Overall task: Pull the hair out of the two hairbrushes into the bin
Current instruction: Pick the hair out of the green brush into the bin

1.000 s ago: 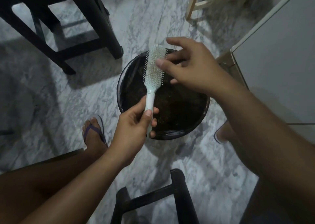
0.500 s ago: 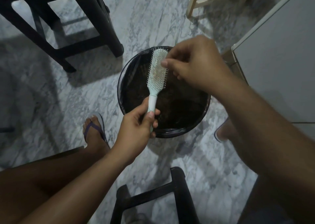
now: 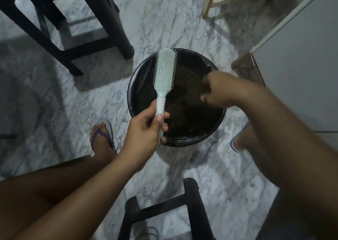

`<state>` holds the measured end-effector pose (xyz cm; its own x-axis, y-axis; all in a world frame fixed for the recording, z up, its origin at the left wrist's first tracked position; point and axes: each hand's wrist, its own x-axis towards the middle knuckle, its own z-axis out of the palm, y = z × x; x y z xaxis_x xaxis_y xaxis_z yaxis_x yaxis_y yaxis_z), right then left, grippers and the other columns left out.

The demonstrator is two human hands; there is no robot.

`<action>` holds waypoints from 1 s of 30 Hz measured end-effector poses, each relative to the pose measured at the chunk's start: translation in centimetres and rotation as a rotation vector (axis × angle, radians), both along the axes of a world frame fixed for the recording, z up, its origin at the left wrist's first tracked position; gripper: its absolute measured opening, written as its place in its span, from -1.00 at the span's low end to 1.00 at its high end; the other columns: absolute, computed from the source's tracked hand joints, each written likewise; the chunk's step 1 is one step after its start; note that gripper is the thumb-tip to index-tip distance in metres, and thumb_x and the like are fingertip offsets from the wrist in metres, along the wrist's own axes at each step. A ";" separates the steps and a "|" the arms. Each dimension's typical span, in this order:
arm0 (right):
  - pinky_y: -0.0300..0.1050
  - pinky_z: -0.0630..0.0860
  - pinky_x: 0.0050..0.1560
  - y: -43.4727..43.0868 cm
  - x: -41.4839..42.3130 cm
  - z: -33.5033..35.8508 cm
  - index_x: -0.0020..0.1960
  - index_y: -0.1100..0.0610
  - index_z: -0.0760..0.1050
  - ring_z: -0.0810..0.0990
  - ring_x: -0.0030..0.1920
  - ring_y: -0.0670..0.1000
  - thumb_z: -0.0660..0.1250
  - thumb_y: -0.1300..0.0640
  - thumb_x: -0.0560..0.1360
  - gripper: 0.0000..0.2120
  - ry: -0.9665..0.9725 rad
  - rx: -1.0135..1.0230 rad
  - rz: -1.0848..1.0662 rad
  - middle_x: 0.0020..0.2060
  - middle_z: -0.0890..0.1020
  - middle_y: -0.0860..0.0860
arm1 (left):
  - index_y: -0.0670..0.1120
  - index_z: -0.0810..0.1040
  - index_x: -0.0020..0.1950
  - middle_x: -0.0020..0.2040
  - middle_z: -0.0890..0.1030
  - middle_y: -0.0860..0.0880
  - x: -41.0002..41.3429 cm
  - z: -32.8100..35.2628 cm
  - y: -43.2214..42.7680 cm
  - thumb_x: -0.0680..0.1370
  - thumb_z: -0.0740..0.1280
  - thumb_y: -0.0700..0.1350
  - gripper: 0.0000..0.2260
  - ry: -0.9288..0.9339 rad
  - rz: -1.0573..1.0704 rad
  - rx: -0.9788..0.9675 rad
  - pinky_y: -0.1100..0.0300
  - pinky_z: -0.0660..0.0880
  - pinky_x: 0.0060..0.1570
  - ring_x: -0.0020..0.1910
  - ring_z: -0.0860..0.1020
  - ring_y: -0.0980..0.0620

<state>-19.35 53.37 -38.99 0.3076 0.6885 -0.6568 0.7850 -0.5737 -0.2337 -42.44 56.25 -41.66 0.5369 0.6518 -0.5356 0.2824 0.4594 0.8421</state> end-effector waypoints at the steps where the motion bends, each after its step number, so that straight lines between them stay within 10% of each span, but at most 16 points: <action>1: 0.02 0.56 0.01 0.0 0.0 0.2 0.19 0.26 0.53 0.61 0.08 0.22 0.34 0.20 0.53 -0.74 -0.021 -0.101 0.059 0.12 0.62 0.23 | 0.02 0.40 0.50 -0.01 0.57 0.00 0.0 0.0 0.0 0.67 0.20 -0.25 -0.59 -0.003 -0.005 0.005 0.19 0.46 -0.31 -0.26 0.48 0.15; 7: 0.03 0.42 0.43 1.2 -0.2 1.2 0.63 0.06 -0.08 0.36 0.49 0.00 0.44 -0.27 0.42 0.03 0.373 0.390 -0.335 0.57 0.26 0.05 | 0.06 0.39 0.50 -0.02 0.58 0.01 0.0 0.0 -0.3 0.67 0.19 -0.26 -0.58 -0.010 -0.050 0.027 0.20 0.46 -0.31 -0.26 0.46 0.14; 11: 0.13 0.70 -0.01 1.7 -2.6 0.5 0.26 0.15 0.56 0.75 -0.02 -0.01 0.54 -0.01 0.44 -0.54 0.577 0.508 -0.419 0.00 0.75 0.07 | 0.17 0.41 0.41 -0.03 0.59 0.01 0.1 0.1 -0.5 0.67 0.19 -0.26 -0.59 -0.016 -0.082 0.052 0.19 0.45 -0.31 -0.27 0.47 0.14; 15: 0.12 0.71 -0.14 1.7 -2.8 0.6 -0.19 0.25 0.64 0.74 -0.35 0.06 0.55 0.06 0.44 -0.75 0.426 0.519 -0.469 -0.34 0.73 0.12 | 0.12 0.41 0.44 -0.04 0.58 0.03 0.1 0.0 -0.6 0.67 0.18 -0.27 -0.59 -0.007 -0.076 0.040 0.18 0.44 -0.32 -0.27 0.46 0.13; 20: -0.29 0.58 -0.35 1.5 -1.9 2.8 -0.12 0.24 0.69 0.59 -0.47 -0.18 0.47 0.08 0.52 -0.79 0.339 0.673 -0.378 -0.34 0.72 0.01 | 0.12 0.38 0.45 -0.02 0.57 0.01 0.0 -0.1 -0.5 0.67 0.18 -0.27 -0.58 -0.002 -0.059 0.023 0.20 0.44 -0.33 -0.28 0.45 0.15; 27: -0.20 0.46 -0.34 1.1 0.7 6.9 -0.13 0.15 0.62 0.53 -0.41 -0.09 0.37 0.10 0.59 -0.83 0.423 1.259 -0.438 -0.35 0.67 -0.10 | 0.07 0.39 0.48 -0.01 0.57 0.00 0.0 -0.2 -0.2 0.67 0.18 -0.27 -0.58 0.011 -0.045 0.026 0.19 0.45 -0.32 -0.26 0.45 0.13; 30: -0.39 0.42 -0.41 0.7 0.9 5.5 -0.05 0.20 0.67 0.56 -0.44 -0.19 0.34 0.14 0.61 -0.82 0.287 0.936 -0.381 -0.31 0.68 -0.05 | 0.03 0.38 0.51 -0.01 0.56 -0.01 0.0 -0.2 -0.2 0.67 0.18 -0.28 -0.58 0.017 -0.041 0.029 0.18 0.44 -0.32 -0.26 0.45 0.13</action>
